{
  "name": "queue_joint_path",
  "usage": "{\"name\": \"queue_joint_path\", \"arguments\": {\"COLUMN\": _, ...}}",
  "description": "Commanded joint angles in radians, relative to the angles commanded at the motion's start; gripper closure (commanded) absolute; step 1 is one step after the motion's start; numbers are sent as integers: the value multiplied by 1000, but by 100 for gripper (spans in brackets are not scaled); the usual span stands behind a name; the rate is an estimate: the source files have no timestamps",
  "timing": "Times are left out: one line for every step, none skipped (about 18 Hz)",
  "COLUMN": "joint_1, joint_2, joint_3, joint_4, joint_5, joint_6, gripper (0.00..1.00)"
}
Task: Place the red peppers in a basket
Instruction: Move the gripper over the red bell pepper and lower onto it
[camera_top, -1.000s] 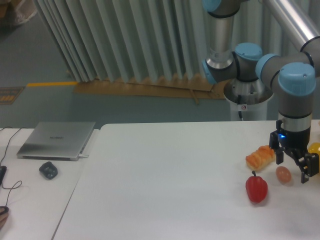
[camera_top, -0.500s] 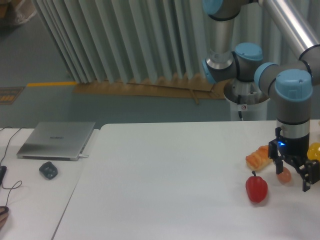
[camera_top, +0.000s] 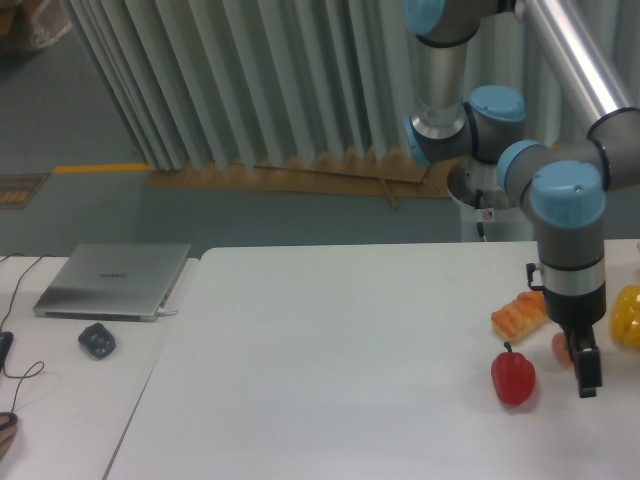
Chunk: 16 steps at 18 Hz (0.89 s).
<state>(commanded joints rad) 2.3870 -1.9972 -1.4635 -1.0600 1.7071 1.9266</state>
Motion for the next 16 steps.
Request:
{"name": "queue_joint_path", "arguments": {"joint_1": -20, "joint_2": -5, "joint_3": 12, "joint_4": -2, "joint_5": 31, "joint_6": 8, "gripper": 0}}
{"name": "queue_joint_path", "arguments": {"joint_1": -37, "joint_2": -8, "joint_3": 17, "joint_4": -3, "joint_5": 57, "joint_6": 18, "gripper": 0}}
{"name": "queue_joint_path", "arguments": {"joint_1": -55, "joint_2": -12, "joint_3": 20, "joint_4": -6, "joint_5": 66, "joint_6": 52, "gripper": 0}}
{"name": "queue_joint_path", "arguments": {"joint_1": -63, "joint_2": -14, "joint_3": 20, "joint_4": -12, "joint_5": 69, "joint_6": 98, "gripper": 0}}
{"name": "queue_joint_path", "arguments": {"joint_1": -66, "joint_2": -11, "joint_3": 17, "joint_4": -24, "joint_5": 68, "joint_6": 135, "gripper": 0}}
{"name": "queue_joint_path", "arguments": {"joint_1": -69, "joint_2": -5, "joint_3": 11, "joint_4": -43, "joint_5": 69, "joint_6": 173, "gripper": 0}}
{"name": "queue_joint_path", "arguments": {"joint_1": -71, "joint_2": 1, "joint_3": 3, "joint_4": -49, "joint_5": 69, "joint_6": 220, "gripper": 0}}
{"name": "queue_joint_path", "arguments": {"joint_1": -71, "joint_2": 9, "joint_3": -11, "joint_4": -51, "joint_5": 62, "joint_6": 259, "gripper": 0}}
{"name": "queue_joint_path", "arguments": {"joint_1": -65, "joint_2": 20, "joint_3": -35, "joint_4": -43, "joint_5": 57, "joint_6": 281, "gripper": 0}}
{"name": "queue_joint_path", "arguments": {"joint_1": -60, "joint_2": 38, "joint_3": -53, "joint_4": -31, "joint_5": 27, "joint_6": 258, "gripper": 0}}
{"name": "queue_joint_path", "arguments": {"joint_1": -49, "joint_2": 44, "joint_3": -57, "joint_4": -28, "joint_5": -44, "joint_6": 206, "gripper": 0}}
{"name": "queue_joint_path", "arguments": {"joint_1": -25, "joint_2": 50, "joint_3": -73, "joint_4": -25, "joint_5": -119, "joint_6": 171, "gripper": 0}}
{"name": "queue_joint_path", "arguments": {"joint_1": 4, "joint_2": 69, "joint_3": -96, "joint_4": -25, "joint_5": -173, "joint_6": 141, "gripper": 0}}
{"name": "queue_joint_path", "arguments": {"joint_1": 9, "joint_2": 89, "joint_3": -103, "joint_4": -23, "joint_5": -172, "joint_6": 137, "gripper": 0}}
{"name": "queue_joint_path", "arguments": {"joint_1": 9, "joint_2": 90, "joint_3": -104, "joint_4": -17, "joint_5": -141, "joint_6": 143, "gripper": 0}}
{"name": "queue_joint_path", "arguments": {"joint_1": 9, "joint_2": 95, "joint_3": -103, "joint_4": -8, "joint_5": -91, "joint_6": 156, "gripper": 0}}
